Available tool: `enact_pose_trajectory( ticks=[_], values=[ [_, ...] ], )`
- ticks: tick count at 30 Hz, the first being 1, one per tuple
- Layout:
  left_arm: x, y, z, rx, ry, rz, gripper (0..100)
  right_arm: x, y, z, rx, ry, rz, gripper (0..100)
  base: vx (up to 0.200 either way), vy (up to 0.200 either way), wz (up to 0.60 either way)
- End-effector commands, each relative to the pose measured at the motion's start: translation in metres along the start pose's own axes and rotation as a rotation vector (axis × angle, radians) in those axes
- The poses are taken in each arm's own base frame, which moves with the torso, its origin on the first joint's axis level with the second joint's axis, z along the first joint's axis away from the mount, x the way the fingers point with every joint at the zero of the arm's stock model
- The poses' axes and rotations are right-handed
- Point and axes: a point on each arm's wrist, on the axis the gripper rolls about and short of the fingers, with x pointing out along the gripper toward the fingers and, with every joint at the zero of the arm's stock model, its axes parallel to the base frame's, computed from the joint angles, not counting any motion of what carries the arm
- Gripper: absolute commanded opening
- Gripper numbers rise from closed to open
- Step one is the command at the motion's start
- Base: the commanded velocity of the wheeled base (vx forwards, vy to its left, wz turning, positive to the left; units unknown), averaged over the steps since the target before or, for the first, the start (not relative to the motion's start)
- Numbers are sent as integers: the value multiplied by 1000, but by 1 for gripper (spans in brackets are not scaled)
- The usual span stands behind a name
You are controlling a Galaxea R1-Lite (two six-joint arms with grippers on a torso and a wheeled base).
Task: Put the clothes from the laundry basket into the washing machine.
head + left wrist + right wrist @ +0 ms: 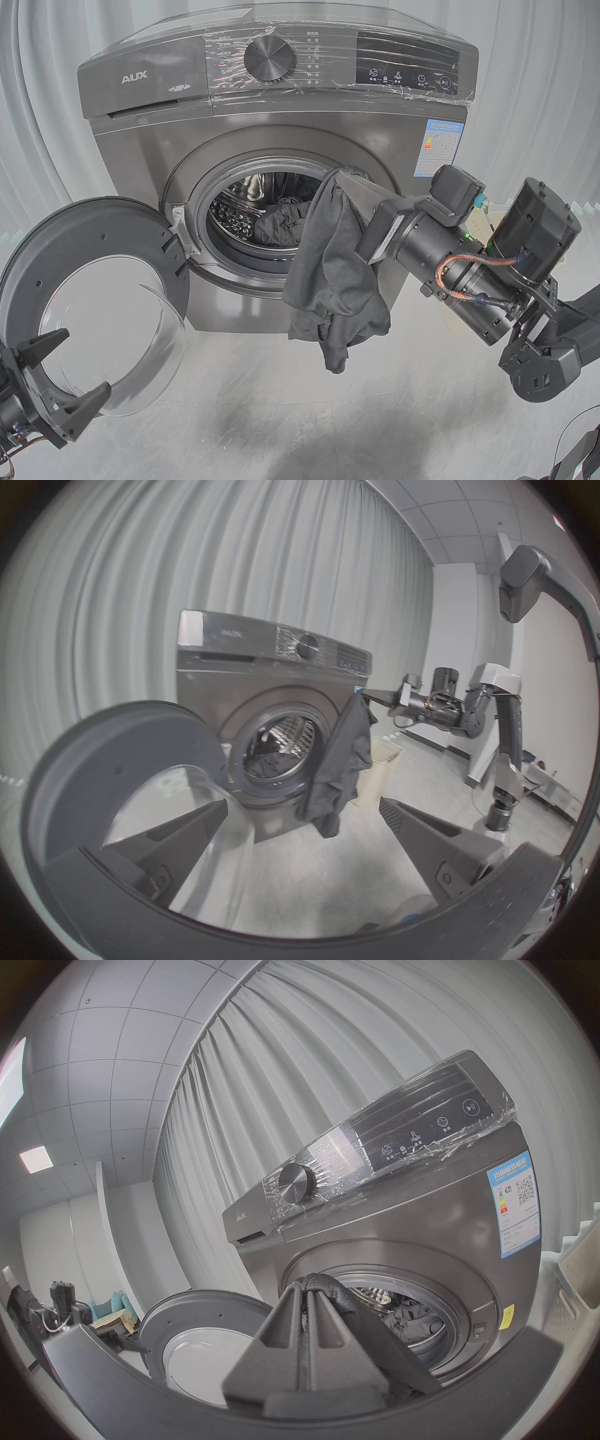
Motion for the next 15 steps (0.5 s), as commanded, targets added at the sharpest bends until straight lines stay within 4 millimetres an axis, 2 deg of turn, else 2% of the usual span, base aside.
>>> enact_pose_trajectory(
  ticks=[1, 5, 13, 15],
  values=[
    [41, 4, -14, -44, 152, -151, 100, 16, 0, 0, 1, -21, 2, 0, 0, 0, 0],
    [54, 4, -14, -47, 171, -187, 100, 19, 0, 1, 1, -27, 2, 0, 0, 0, 0],
    [105, 17, -21, -26, 180, -186, 100, 30, 0, -9, 3, -21, 1, 0, 0, 0, 0],
    [113, 19, -23, -16, 174, -188, 100, 31, 0, -9, 3, -23, -2, 0, 0, 0, 0]
  ],
)
